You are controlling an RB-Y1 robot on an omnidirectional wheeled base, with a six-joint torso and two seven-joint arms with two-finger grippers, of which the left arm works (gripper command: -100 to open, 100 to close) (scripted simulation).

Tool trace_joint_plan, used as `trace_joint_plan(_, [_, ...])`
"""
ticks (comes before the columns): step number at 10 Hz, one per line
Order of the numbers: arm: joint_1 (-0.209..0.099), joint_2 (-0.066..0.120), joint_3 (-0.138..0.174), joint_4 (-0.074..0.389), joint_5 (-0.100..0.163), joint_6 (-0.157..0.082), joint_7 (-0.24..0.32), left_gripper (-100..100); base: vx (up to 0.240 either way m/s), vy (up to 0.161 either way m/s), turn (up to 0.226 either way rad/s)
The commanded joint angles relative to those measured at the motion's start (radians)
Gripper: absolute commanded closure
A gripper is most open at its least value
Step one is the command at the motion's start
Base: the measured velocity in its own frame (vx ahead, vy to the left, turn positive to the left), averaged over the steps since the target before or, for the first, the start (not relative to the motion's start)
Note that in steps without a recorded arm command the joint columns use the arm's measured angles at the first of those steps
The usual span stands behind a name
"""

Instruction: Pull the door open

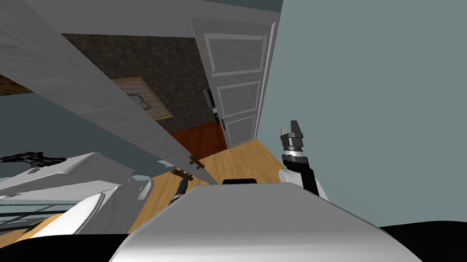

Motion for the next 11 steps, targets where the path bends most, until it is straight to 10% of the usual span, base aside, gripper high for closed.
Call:
trace_joint_plan(1, [-0.004, 0.002, -0.009, -0.001, 0.005, -0.003, 0.032, 100, -0.05, 0.017, -0.025])
trace_joint_plan(11, [-0.01, 0.006, -0.024, -0.004, 0.013, -0.007, 0.083, 100, -0.029, 0.022, -0.024])
